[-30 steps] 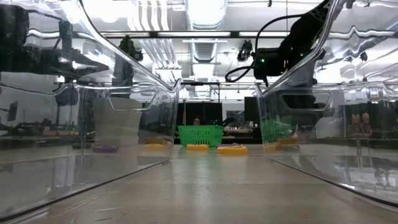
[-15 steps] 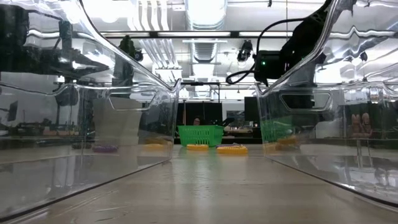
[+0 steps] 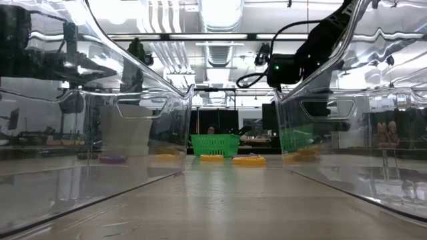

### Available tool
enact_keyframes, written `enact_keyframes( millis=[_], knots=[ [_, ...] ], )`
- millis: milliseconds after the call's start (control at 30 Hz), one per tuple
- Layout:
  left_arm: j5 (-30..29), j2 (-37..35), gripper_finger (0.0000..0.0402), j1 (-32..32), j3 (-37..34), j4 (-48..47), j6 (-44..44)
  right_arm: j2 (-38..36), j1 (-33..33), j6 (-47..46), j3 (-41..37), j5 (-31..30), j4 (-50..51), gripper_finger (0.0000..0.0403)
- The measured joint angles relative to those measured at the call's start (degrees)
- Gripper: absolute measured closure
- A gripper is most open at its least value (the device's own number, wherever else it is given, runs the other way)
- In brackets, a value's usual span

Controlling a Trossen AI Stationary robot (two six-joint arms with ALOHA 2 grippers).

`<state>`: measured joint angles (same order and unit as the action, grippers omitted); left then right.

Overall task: Sort spring keychains
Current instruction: Put the right black spring keychain into the green bin

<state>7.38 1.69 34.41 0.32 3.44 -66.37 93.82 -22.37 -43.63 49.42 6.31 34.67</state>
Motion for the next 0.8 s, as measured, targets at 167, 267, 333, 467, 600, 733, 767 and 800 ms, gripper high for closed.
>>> enact_keyframes(
  millis=[167,267,333,467,600,733,767,800],
  knots=[
    [0.0,0.2,0.0401,0.0,0.0,-0.1,0.0,0.0,0.0,0.3,0.0,0.0,-0.2,0.039],
    [0.0,0.3,0.0401,0.0,0.0,-0.1,0.0,-0.1,0.0,0.3,0.7,0.6,0.2,0.0394],
    [0.0,0.3,0.0401,0.0,0.0,-0.1,0.0,-0.1,0.0,0.3,1.9,1.0,0.5,0.0395],
    [0.0,0.3,0.0401,0.0,0.0,-0.1,0.0,-0.2,0.0,1.2,5.8,1.2,1.6,0.0395],
    [0.0,0.3,0.0401,0.0,0.0,-0.1,-0.2,-0.2,0.0,2.8,10.1,1.2,4.0,0.0395],
    [0.0,0.3,0.0401,0.0,0.0,-0.1,-0.4,0.0,0.0,3.6,11.8,1.4,8.9,0.0394],
    [0.0,0.3,0.0401,0.0,0.0,-0.1,-0.4,0.0,0.0,3.8,11.5,2.0,9.3,0.0391],
    [0.0,0.3,0.0401,0.0,0.0,-0.1,-0.4,0.0,0.0,3.8,11.0,2.9,9.1,0.0386]
  ],
)
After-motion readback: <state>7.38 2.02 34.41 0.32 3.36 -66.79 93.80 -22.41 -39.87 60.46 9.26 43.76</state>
